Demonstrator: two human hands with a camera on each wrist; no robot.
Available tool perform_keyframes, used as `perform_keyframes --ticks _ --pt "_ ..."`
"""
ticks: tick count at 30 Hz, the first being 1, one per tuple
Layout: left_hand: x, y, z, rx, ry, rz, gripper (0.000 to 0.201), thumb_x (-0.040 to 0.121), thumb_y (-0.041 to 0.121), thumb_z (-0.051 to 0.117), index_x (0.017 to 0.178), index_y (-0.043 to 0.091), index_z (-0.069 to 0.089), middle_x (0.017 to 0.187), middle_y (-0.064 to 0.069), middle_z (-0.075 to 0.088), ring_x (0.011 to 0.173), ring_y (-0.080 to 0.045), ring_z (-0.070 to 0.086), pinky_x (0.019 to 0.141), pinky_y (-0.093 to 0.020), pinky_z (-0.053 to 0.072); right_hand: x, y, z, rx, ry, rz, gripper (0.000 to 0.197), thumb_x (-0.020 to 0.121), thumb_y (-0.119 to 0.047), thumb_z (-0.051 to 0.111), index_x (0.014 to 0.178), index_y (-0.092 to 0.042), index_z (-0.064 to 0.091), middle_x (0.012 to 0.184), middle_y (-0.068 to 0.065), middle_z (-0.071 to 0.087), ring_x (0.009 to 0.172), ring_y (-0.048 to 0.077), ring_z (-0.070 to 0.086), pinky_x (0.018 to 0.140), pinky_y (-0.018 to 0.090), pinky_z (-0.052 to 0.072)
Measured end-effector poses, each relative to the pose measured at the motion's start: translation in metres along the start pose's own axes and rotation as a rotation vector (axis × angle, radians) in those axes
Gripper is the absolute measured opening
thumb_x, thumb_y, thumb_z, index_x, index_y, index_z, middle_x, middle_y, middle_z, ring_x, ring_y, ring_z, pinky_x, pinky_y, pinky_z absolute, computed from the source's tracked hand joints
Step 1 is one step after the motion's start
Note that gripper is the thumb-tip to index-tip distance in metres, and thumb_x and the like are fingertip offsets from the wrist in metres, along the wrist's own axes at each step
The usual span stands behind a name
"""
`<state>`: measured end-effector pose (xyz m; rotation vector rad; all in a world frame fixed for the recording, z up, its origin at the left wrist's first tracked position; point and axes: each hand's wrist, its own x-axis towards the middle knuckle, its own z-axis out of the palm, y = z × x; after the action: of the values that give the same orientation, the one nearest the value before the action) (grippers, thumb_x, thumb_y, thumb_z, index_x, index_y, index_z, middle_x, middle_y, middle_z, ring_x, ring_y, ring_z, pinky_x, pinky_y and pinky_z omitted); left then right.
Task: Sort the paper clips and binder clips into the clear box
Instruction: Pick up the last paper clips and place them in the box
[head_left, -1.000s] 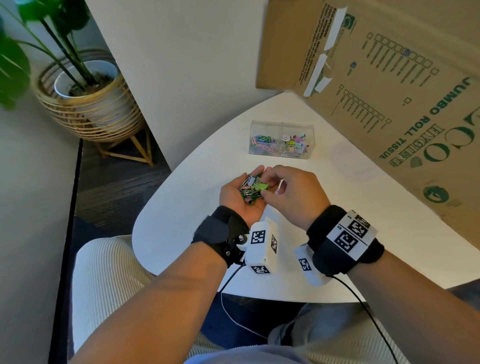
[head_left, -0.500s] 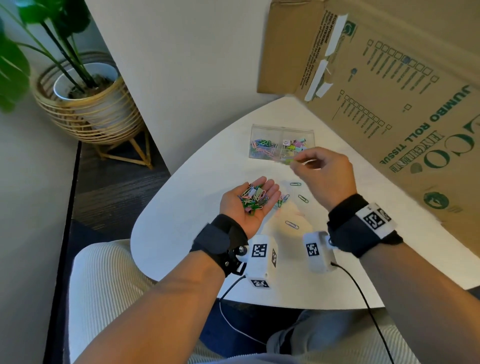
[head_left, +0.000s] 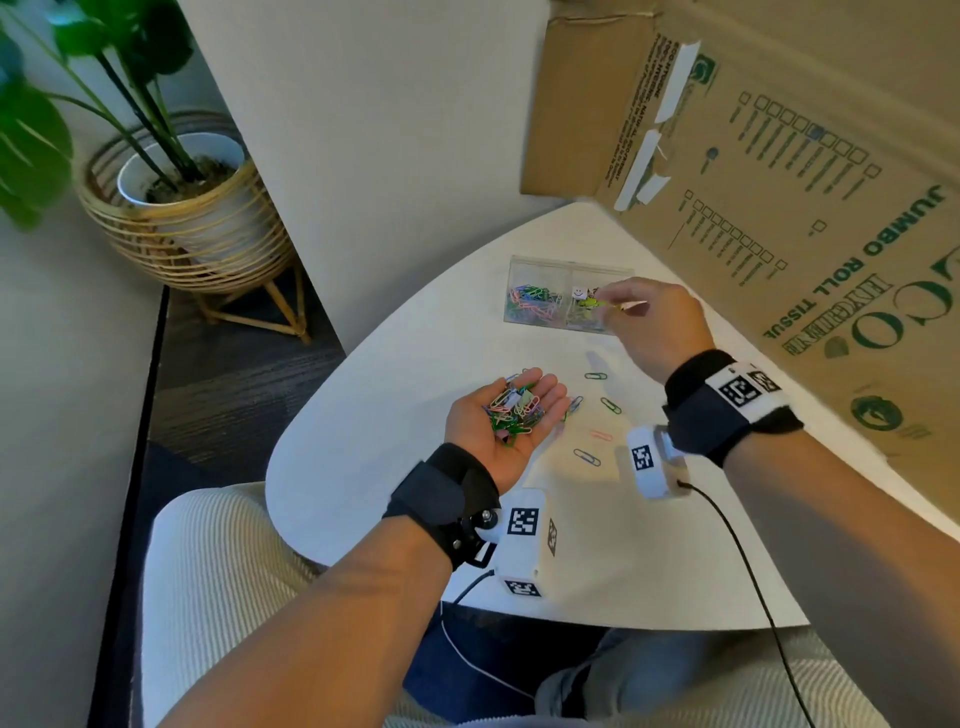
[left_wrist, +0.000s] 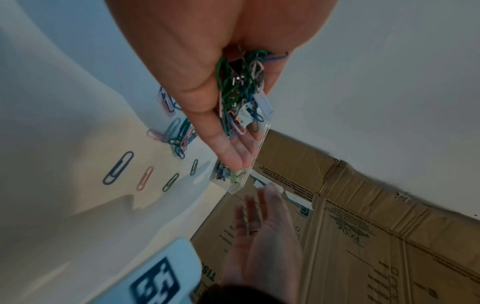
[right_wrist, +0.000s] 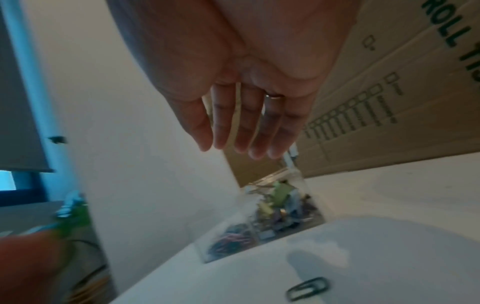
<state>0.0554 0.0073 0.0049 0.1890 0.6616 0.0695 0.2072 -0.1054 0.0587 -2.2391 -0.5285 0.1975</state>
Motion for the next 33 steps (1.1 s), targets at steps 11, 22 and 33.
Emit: perform_keyframes --ticks 11,22,33 --pt "-0.006 -0.011 0.010 0.062 0.016 -0.018 0.035 0.100 0.019 0.036 0.097 -0.004 0.062 0.086 -0.021 0.070 0.073 -0.032 0.070 0.089 -0.034 0.048 -0.067 -0.016 0.019 -0.325 -0.437 -0.435 0.030 0.087 -0.021 0.068 0.115 -0.031 0.070 0.113 -0.009 0.065 0.094 0.012 0.044 0.086 0.030 0.041" --pt "-0.003 -0.007 0.009 -0.003 -0.015 -0.022 0.033 0.099 0.019 0.040 0.115 -0.005 0.057 0.096 -0.023 0.067 0.084 -0.035 0.069 0.070 -0.046 0.059 -0.070 -0.013 0.011 0.264 -0.214 -0.152 0.012 0.082 -0.014 0.075 0.092 -0.020 0.077 0.093 -0.001 0.072 0.086 0.021 0.067 0.079 0.028 0.054" --pt "-0.008 -0.010 0.000 -0.006 -0.053 -0.062 0.037 0.099 0.018 0.036 0.094 -0.006 0.063 0.094 -0.021 0.066 0.095 -0.033 0.060 0.081 -0.048 0.053 -0.028 0.002 -0.005 0.398 0.026 0.211 0.007 0.084 -0.014 0.074 0.091 -0.013 0.073 0.082 0.001 0.074 0.061 0.010 0.061 0.055 0.018 0.047"
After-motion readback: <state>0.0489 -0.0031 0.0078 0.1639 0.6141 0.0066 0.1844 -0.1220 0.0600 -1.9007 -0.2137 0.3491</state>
